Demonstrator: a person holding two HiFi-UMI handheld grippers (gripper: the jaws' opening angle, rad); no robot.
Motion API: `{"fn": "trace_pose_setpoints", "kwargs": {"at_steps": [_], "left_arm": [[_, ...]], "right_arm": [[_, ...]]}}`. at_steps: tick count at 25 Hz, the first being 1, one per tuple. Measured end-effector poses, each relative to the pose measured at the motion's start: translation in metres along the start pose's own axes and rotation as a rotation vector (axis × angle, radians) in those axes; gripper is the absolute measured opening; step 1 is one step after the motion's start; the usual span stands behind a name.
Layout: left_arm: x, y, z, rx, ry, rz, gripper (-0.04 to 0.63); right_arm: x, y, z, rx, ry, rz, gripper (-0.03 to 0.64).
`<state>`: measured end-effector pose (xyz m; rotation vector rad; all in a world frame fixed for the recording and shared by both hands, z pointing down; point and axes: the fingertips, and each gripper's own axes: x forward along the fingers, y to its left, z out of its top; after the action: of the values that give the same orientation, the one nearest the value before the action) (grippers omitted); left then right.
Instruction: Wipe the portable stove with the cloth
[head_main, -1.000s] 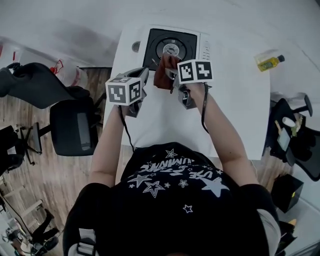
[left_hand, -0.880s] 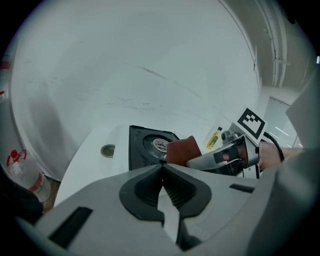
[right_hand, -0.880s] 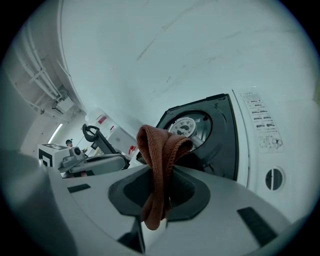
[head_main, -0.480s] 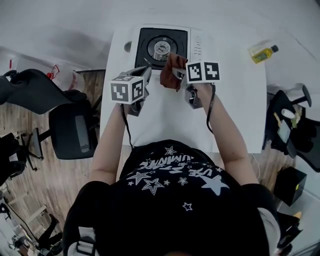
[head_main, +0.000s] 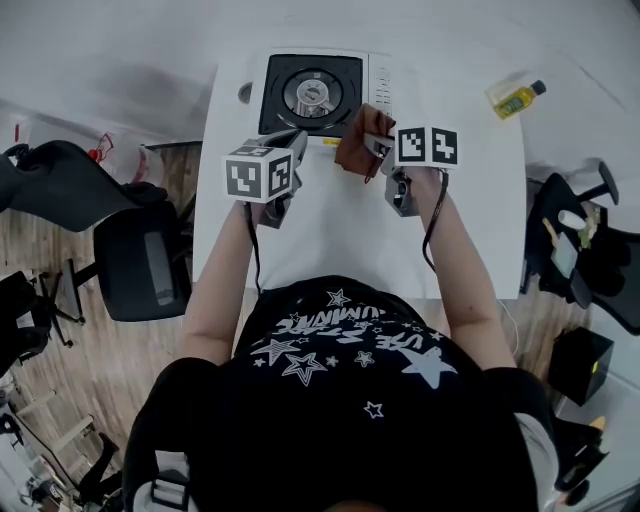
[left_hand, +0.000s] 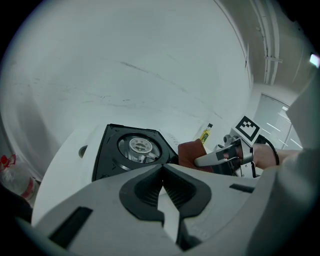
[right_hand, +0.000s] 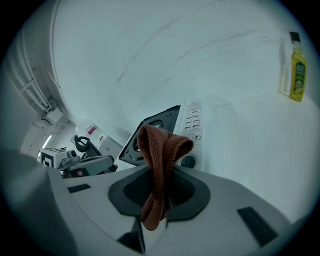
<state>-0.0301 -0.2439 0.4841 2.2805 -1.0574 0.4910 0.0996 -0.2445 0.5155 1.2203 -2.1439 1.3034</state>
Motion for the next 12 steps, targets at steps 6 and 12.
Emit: {"fn": "trace_pose_setpoints", "kwargs": {"at_steps": [6, 12], "left_arm": [[0.005, -0.016, -0.001, 0.010, 0.005, -0.020, 0.008], [0.004, -0.031, -0.004, 0.022, 0.005, -0.029, 0.008]], "right_arm": [[-0.018, -0.017, -0.003, 0.031, -0.022, -0.022, 0.069], [-0.039, -0.037, -0.010, 0.054, -0.047, -0.054, 0.069]]}}
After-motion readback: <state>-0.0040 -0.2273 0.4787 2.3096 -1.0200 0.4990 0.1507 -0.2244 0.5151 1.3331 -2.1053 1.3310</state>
